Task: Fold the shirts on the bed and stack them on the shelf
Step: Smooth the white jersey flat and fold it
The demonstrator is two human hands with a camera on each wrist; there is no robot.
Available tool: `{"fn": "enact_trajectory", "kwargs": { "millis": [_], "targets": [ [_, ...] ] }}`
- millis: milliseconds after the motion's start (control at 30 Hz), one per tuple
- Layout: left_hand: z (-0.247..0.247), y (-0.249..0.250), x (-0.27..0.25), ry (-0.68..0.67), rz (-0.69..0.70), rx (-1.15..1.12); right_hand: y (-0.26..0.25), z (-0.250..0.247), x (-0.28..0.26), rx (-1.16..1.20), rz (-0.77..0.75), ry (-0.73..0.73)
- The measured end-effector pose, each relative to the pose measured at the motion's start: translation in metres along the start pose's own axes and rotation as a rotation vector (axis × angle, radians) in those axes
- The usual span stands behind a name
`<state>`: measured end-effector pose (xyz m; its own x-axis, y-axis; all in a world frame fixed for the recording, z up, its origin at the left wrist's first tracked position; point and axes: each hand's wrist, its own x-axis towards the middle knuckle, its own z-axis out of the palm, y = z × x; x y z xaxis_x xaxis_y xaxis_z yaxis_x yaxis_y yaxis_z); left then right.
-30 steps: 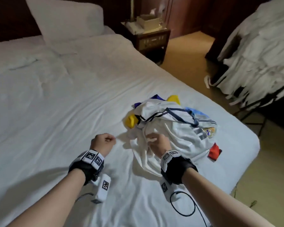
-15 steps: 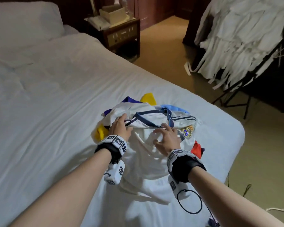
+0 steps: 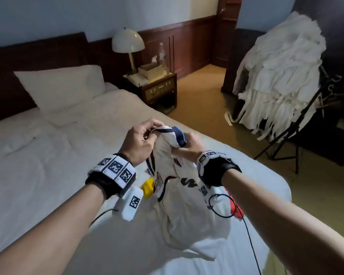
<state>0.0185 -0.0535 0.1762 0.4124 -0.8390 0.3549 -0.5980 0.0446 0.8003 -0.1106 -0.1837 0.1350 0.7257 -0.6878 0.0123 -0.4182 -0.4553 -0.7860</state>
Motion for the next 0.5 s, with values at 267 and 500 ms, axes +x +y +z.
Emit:
{"fn": "enact_trajectory", "kwargs": {
  "millis": [267, 500],
  "targets": [
    [-0.251, 0.179, -0.031, 0.229, 0.025, 0.27, -0.25, -0.069, -0.056, -0.128, -0.201, -0.187],
    [-0.433, 0.302, -0.132, 0.393, -0.134, 0.596, -0.421, -0.076, -0.104, -0.256, -0.492, -0.22]
  ]
}}
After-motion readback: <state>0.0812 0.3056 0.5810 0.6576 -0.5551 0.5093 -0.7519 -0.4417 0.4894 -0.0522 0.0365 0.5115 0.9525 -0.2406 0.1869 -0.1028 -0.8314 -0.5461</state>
